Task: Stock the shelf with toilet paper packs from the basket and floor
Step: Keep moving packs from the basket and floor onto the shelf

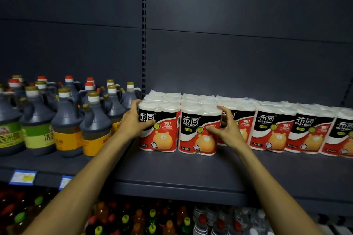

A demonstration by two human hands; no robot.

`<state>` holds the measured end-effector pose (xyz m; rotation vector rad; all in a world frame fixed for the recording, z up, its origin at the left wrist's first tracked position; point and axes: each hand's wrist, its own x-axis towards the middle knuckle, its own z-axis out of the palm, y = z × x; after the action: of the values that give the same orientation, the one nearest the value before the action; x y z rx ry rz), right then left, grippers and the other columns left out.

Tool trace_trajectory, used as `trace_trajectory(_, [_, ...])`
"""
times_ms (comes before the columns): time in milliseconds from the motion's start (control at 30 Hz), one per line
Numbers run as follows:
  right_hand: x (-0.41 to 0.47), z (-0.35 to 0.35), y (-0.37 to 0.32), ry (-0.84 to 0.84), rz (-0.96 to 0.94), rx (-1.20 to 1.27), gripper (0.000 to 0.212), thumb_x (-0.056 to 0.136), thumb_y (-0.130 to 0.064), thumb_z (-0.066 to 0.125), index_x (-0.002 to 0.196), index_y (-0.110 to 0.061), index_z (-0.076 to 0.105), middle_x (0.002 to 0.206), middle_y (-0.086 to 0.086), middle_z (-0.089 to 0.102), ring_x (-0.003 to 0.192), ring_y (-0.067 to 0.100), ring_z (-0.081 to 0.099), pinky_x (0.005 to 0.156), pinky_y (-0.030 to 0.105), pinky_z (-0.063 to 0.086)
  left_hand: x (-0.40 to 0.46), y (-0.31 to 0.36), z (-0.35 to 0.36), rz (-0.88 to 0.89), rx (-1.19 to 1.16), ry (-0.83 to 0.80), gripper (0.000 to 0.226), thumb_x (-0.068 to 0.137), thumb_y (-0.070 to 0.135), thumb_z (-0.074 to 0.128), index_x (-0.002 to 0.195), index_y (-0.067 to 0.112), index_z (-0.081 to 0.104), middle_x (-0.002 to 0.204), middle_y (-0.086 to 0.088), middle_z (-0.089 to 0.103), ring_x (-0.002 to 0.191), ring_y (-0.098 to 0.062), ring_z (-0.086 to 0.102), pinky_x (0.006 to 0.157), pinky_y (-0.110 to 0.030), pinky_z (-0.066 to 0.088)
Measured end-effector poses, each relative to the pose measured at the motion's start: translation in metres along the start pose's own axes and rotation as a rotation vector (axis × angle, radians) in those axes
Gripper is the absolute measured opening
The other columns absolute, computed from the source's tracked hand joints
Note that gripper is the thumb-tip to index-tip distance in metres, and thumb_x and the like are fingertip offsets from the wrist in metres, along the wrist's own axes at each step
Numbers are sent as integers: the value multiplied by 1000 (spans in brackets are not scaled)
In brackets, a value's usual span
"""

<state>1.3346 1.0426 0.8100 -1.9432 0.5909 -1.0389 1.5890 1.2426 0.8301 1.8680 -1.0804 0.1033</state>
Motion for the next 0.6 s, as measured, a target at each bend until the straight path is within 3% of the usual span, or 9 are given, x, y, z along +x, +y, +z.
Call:
trace_trajectory(167, [-1, 0, 0, 27, -7, -181, 92, 75, -25, 82, 146, -34, 25, 141, -1, 48, 118, 19, 56, 96, 39, 52, -5, 3, -4, -8, 12, -29, 86, 76, 27, 81, 143, 21, 28, 133, -11, 58, 118, -30, 57, 89, -35, 47])
trace_trajectory(233, [-2, -2, -5, 38, -14, -230, 97, 74, -26, 83, 148, -30, 21, 143, 2, 48, 119, 22, 56, 97, 41, 51, -7, 6, -9, 3, 39, -38, 88, 75, 29, 81, 144, 20, 26, 132, -12, 58, 117, -30, 57, 92, -37, 48])
trace_trajectory(333, [-6, -6, -15, 72, -14, -251, 96, 74, -29, 83, 148, -25, 22, 141, 4, 47, 116, 20, 56, 90, 34, 49, -10, 12, -20, 24, 90, -39, 86, 76, 32, 80, 144, 19, 28, 134, -12, 57, 119, -30, 56, 94, -41, 50])
trace_trajectory(433, [-12, -11, -22, 167, -59, -342, 82, 77, -39, 78, 142, -23, 31, 137, 7, 49, 114, 24, 56, 92, 40, 51, -14, 20, -30, 47, 109, -40, 85, 75, 31, 80, 144, 17, 32, 135, -13, 55, 120, -27, 55, 95, -40, 49])
trace_trajectory(500, [-18, -12, -27, 236, -92, -379, 65, 80, -36, 74, 134, -19, 40, 123, 7, 54, 103, 22, 58, 84, 39, 52, -21, 25, -35, 74, 132, -51, 81, 76, 31, 79, 142, 16, 35, 135, -13, 54, 120, -25, 54, 94, -35, 46])
trace_trajectory(600, [-28, -8, -39, 168, -122, -373, 43, 84, -28, 70, 120, -16, 50, 98, 1, 58, 83, 18, 56, 71, 31, 48, -38, 35, -41, 104, 155, -82, 74, 79, 30, 76, 141, 16, 39, 135, -10, 55, 120, -24, 54, 94, -32, 46])
